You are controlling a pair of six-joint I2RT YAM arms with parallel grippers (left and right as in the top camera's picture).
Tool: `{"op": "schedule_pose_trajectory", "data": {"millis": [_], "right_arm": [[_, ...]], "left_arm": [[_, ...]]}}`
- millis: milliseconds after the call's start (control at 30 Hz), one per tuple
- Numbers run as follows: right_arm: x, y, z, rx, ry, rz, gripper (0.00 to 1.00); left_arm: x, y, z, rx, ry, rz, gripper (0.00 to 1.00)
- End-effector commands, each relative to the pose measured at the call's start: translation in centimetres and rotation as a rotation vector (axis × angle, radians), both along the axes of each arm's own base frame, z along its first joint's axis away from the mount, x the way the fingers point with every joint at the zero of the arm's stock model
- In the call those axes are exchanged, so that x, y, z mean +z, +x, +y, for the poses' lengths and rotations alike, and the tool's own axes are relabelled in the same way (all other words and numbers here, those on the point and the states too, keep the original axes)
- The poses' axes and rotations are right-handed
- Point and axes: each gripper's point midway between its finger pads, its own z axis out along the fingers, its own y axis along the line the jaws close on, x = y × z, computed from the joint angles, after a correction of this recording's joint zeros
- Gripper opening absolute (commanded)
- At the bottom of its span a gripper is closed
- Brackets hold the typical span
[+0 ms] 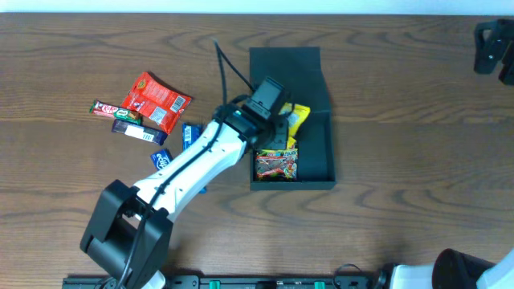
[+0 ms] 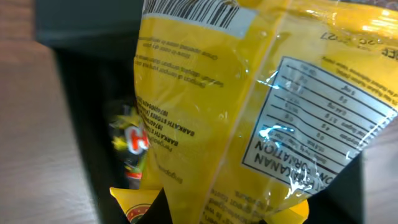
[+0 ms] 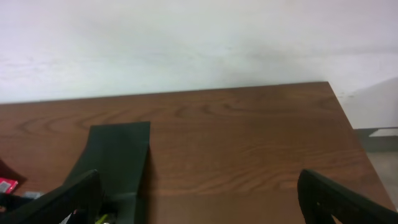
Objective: Pack container
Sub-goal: 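Place the yellow chip bag into the box beside the Haribo bag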
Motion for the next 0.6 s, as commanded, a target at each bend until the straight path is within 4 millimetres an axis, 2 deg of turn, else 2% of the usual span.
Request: {"op": "schedule_pose_trajectory", "data": {"millis": [0, 200, 300, 367, 467, 567], "right_arm": [[0.4, -0.5, -0.2, -0.021, 0.012, -0.010, 0.99], [0.2, -0.7, -0.2, -0.022, 0.017, -0.002, 0.99], [0.0, -0.7, -0.1, -0.022, 0.020, 0.006, 0.99], [0.0, -0.8, -0.1, -0.024, 0.025, 0.006, 0.99], [0.0, -0.8, 0.0, -0.022, 0.029, 0.007, 0.99], [0.0, -0.8, 0.0, -0.022, 0.029, 0.006, 0.99]], "left_arm": [[3.0, 0.6, -2.0, -0.050, -0.037, -0.072, 0.06], [4.9, -1.5, -5.1, -0.210, -0.039, -0.122, 0.06], [4.9, -2.6, -6.1, -0.213, -0.047, -0.108, 0.06], [4.6, -3.3, -6.0, -0.211, -0.035, -0.085, 0.06], [5.1, -2.6, -6.5, -0.192, -0.056, -0.117, 0.06], [6.0, -2.4, -7.9, -0.181, -0.141, -0.114, 0.06]]}}
